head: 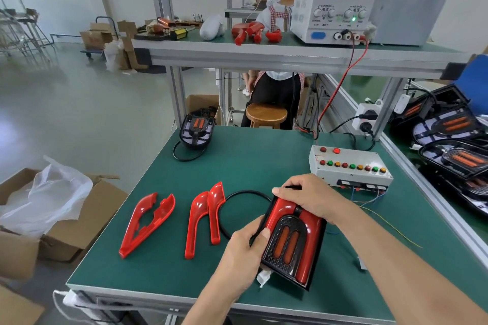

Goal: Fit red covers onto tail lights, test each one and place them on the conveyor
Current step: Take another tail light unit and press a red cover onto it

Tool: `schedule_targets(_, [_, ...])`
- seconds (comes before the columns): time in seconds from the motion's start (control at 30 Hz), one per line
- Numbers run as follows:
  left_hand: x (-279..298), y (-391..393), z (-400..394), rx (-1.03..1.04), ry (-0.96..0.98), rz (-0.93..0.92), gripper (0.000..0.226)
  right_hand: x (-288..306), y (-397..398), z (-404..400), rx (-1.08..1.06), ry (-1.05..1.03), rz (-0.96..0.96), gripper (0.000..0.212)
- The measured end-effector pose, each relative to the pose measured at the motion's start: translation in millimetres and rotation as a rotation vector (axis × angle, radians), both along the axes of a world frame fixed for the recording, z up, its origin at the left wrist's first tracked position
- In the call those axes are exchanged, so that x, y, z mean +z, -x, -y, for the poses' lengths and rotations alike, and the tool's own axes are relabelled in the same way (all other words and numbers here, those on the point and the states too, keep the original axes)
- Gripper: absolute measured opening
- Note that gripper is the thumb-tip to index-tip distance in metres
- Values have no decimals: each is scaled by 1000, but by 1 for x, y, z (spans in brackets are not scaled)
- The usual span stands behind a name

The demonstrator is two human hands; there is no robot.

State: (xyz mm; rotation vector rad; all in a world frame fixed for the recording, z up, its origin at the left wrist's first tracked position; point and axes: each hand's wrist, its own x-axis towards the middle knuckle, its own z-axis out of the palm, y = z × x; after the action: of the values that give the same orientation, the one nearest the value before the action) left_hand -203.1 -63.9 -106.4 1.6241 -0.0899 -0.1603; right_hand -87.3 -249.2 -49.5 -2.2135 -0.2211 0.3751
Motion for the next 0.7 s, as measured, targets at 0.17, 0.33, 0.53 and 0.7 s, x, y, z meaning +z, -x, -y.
schedule_targets(0.17, [0,0,1,23,39,-25,30,12,-3,25,46,-157,-180,38])
schedule_targets(0.33, [2,0,1,28,55,-28,30,-3,2,21,-59,-219,-256,25])
schedule_targets(0.53, [4,1,-1,24,41,-27,32,-8,5,12,-174,-456,-351,19])
schedule_targets(0.7, [4,0,-2,15,39,-25,32,-6,2,14,-210,-519,-455,29])
